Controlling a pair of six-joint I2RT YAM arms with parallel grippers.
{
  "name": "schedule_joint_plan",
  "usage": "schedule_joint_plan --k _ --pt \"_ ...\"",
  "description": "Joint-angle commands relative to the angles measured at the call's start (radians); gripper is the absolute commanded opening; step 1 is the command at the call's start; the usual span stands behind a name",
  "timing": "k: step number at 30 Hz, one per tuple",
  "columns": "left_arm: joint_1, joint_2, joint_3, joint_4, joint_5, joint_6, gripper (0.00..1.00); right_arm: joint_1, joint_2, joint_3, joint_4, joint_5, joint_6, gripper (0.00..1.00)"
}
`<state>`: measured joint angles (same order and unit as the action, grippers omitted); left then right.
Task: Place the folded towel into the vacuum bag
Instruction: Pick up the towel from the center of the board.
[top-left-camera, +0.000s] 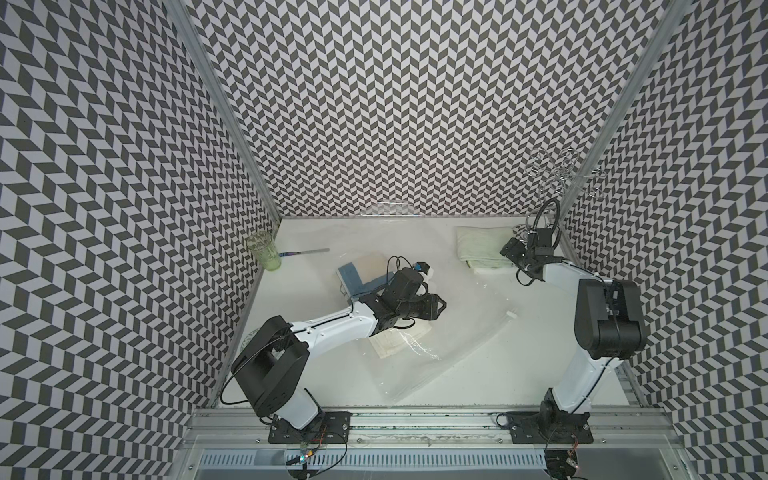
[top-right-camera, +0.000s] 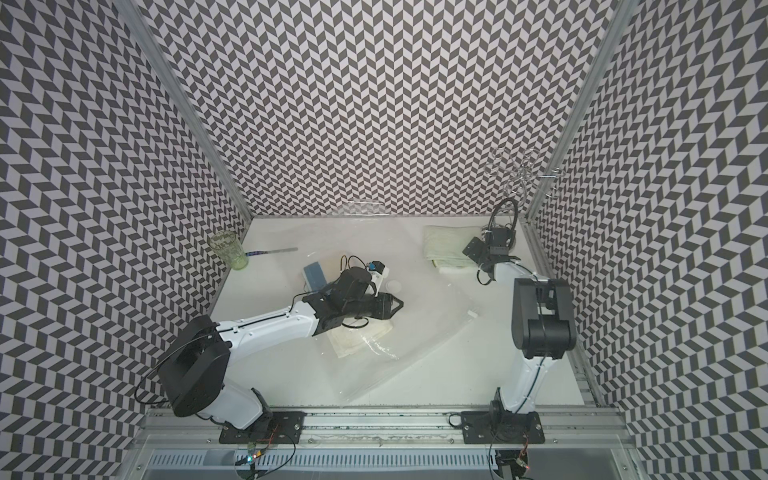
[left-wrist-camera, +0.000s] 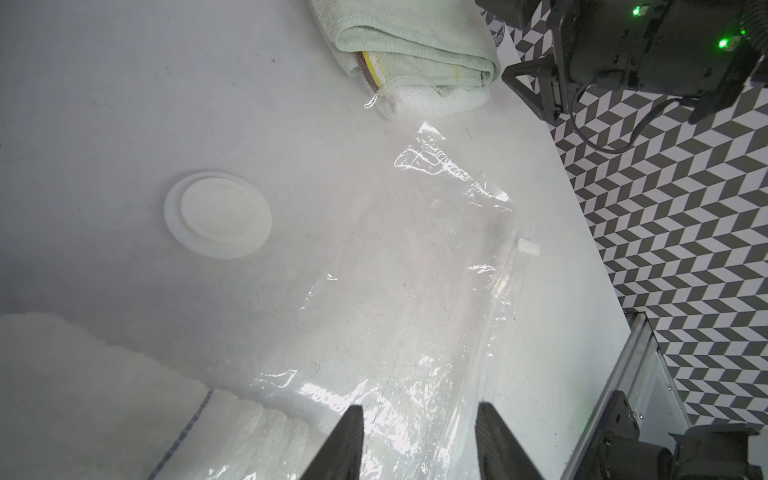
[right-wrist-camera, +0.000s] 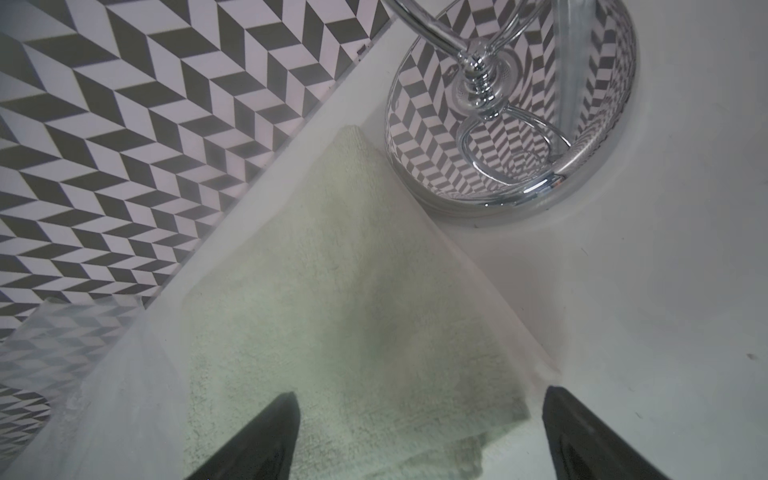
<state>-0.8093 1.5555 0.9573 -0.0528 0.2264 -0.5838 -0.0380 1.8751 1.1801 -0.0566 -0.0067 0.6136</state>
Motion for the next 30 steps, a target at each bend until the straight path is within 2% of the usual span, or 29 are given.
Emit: schedule_joint_plan --k 1,9,11,14,18,20,24,30 --pt "0.001 -0.029 -0.009 0.020 0.013 0.019 0.47 -0.007 0.041 0.035 0.043 -0.035 0.018 0.88" --pt "0.001 -0.033 -0.011 0.019 0.017 0.021 0.47 -0.008 0.090 0.067 0.022 -0.061 0.028 0.86" --pt "0.001 -0.029 -0.008 0.020 0.021 0.022 0.47 -0.008 0.108 0.078 0.015 -0.076 0.030 0.80" --pt "0.000 -0.032 -0.008 0.018 0.021 0.024 0.47 -0.009 0.113 0.081 0.006 -0.094 0.024 0.64" --pt "0.008 -0.040 -0.021 0.018 0.019 0.024 0.47 -0.008 0.065 0.080 0.001 -0.103 0.003 0.31" --pt "0.023 -0.050 -0.024 0.009 0.019 0.023 0.47 -0.005 0.026 0.085 -0.021 -0.088 -0.009 0.21" --pt "0.055 -0.088 -0.037 -0.001 0.010 0.027 0.48 0.000 -0.076 0.058 -0.012 -0.112 -0.005 0.15" --pt "0.068 -0.099 -0.040 -0.019 0.008 0.024 0.48 0.006 -0.153 0.037 0.004 -0.240 0.036 0.12"
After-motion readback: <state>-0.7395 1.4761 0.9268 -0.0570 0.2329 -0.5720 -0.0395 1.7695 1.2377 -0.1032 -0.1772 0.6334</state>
